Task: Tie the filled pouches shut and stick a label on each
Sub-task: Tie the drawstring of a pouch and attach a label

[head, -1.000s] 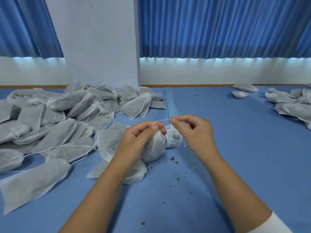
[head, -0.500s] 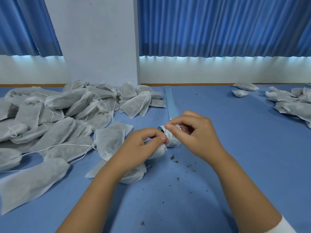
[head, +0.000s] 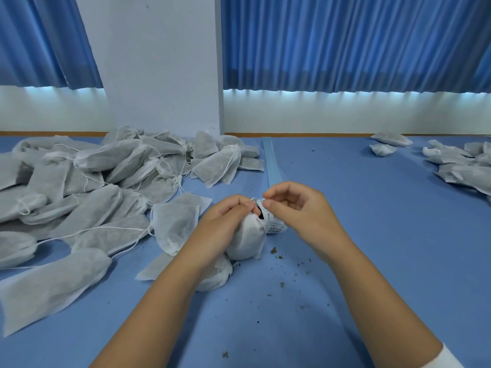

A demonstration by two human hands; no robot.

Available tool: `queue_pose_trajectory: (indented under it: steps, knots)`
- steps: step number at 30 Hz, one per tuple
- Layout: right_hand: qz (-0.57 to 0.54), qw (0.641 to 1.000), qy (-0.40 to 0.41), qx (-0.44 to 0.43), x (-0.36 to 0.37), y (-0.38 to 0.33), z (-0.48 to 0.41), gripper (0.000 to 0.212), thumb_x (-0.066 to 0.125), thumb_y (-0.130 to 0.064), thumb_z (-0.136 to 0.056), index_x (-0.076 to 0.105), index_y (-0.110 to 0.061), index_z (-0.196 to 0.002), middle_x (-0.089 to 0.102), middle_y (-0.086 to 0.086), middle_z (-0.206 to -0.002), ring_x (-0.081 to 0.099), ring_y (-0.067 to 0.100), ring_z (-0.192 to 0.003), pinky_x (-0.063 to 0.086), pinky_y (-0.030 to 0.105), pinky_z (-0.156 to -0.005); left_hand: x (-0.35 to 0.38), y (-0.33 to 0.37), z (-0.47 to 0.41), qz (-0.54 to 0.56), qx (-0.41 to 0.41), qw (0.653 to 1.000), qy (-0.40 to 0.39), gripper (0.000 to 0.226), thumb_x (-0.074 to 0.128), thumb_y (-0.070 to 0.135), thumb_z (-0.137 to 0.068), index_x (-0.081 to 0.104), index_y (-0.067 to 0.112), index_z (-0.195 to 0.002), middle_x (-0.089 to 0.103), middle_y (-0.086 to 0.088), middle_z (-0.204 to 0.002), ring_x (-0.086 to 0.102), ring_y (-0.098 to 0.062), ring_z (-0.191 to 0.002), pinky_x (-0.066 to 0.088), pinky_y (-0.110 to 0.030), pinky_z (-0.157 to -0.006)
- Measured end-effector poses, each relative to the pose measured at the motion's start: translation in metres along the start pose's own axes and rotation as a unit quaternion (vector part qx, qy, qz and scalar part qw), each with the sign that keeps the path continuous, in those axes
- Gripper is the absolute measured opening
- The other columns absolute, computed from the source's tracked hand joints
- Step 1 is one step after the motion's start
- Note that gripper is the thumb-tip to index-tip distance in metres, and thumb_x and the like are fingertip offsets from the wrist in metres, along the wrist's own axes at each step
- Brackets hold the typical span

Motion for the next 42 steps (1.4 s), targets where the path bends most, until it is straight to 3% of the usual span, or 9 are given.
queue_pose_trajectory:
  steps: [9, 16, 20, 23, 26, 30, 32, 36, 42]
  knots:
    - [-0.045, 0.997, -0.068, 0.005, -0.002, 0.0, 0.002, 0.022, 0.071, -0.003, -0.084, 0.057, -0.02, -0.079, 0.075, 0.002, -0.096, 0.066, 0.012, -0.079, 0.046, 0.018, -0.053, -0.001, -0.002, 0.0, 0.014, 0.02, 1.0, -0.018, 0.021, 0.055, 0.035, -0.084, 0.071, 0.03, -0.071, 0.071, 0.011, -0.088, 0.064, -0.003, -0.099, 0.042, -0.027, -0.098]
    - [0.006, 0.997, -0.05, -0.056, 0.003, -0.003, 0.005, 0.025, 0.068, 0.008, -0.082, 0.056, -0.013, -0.075, 0.073, 0.002, -0.086, 0.069, 0.014, -0.084, 0.053, 0.022, -0.073, -0.002, -0.003, -0.001, 0.017, 0.017, 0.999, -0.029, 0.021, 0.055, 0.035, -0.083, 0.071, 0.029, -0.071, 0.072, 0.009, -0.089, 0.065, -0.005, -0.107, 0.04, -0.027, -0.101]
    - [0.028, 0.998, -0.036, -0.053, 0.004, -0.003, 0.005, 0.025, 0.066, 0.005, -0.084, 0.056, -0.015, -0.074, 0.069, -0.002, -0.081, 0.06, 0.016, -0.07, 0.045, 0.028, -0.056, -0.002, -0.005, -0.002, 0.003, 0.013, 1.0, 0.002, 0.02, 0.062, 0.03, -0.088, 0.074, 0.026, -0.072, 0.073, 0.006, -0.089, 0.066, -0.005, -0.097, 0.043, -0.02, -0.089]
    - [0.034, 0.998, -0.025, -0.048, 0.004, -0.003, 0.006, 0.026, 0.064, 0.001, -0.086, 0.054, -0.02, -0.073, 0.066, -0.004, -0.082, 0.043, 0.017, -0.049, 0.039, 0.028, -0.05, -0.004, -0.007, -0.004, -0.03, 0.043, 0.996, 0.074, 0.015, 0.07, 0.02, -0.09, 0.073, 0.022, -0.076, 0.068, 0.014, -0.074, 0.059, -0.001, -0.071, 0.042, -0.013, -0.069]
    - [0.031, 0.998, -0.019, -0.045, 0.006, -0.003, 0.005, 0.024, 0.062, 0.004, -0.086, 0.054, -0.017, -0.075, 0.062, -0.004, -0.08, 0.055, 0.029, -0.067, 0.048, 0.045, -0.061, -0.006, -0.008, -0.004, -0.058, 0.067, 0.992, 0.089, 0.014, 0.072, 0.017, -0.089, 0.073, 0.021, -0.076, 0.063, 0.021, -0.065, 0.054, 0.005, -0.061, 0.039, -0.008, -0.061]
    - [-0.018, 0.999, -0.019, -0.025, 0.006, -0.004, 0.004, 0.022, 0.065, 0.006, -0.085, 0.055, -0.012, -0.078, 0.062, -0.001, -0.076, 0.058, 0.012, -0.07, 0.046, 0.027, -0.06, -0.003, -0.008, -0.003, -0.067, 0.059, 0.994, 0.064, 0.016, 0.069, 0.02, -0.092, 0.073, 0.022, -0.076, 0.06, 0.022, -0.06, 0.051, 0.006, -0.053, 0.036, -0.007, -0.052]
    - [-0.03, 0.999, -0.018, -0.025, 0.004, -0.005, 0.004, 0.02, 0.066, 0.007, -0.084, 0.057, -0.01, -0.08, 0.062, -0.003, -0.076, 0.059, 0.013, -0.07, 0.047, 0.027, -0.061, -0.002, -0.009, -0.003, -0.072, 0.055, 0.994, 0.055, 0.018, 0.067, 0.021, -0.093, 0.072, 0.023, -0.075, 0.059, 0.023, -0.059, 0.05, 0.006, -0.051, 0.035, -0.007, -0.051]
    - [0.047, 0.998, -0.004, -0.042, 0.0, -0.001, 0.005, 0.02, 0.064, 0.002, -0.085, 0.065, -0.018, -0.083, 0.069, 0.002, -0.085, 0.055, 0.04, -0.067, 0.049, 0.048, -0.064, -0.002, -0.009, -0.003, -0.081, 0.053, 0.994, 0.059, 0.02, 0.067, 0.02, -0.093, 0.069, 0.024, -0.073, 0.058, 0.024, -0.059, 0.052, 0.008, -0.055, 0.037, -0.008, -0.056]
    - [0.109, 0.991, -0.015, -0.07, 0.002, -0.001, 0.014, 0.024, 0.061, 0.0, -0.084, 0.066, -0.023, -0.08, 0.067, -0.008, -0.082, 0.056, 0.042, -0.07, 0.052, 0.045, -0.063, -0.001, -0.009, -0.002, -0.099, 0.053, 0.992, 0.05, 0.017, 0.066, 0.022, -0.093, 0.07, 0.023, -0.076, 0.058, 0.025, -0.063, 0.052, 0.009, -0.059, 0.037, -0.008, -0.058]
Point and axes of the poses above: each hand's wrist, its own z-axis away from the middle knuckle, its own x-axis out of the palm, y = z × x, the point moved 1 cm from there along -z, towards the middle knuckle
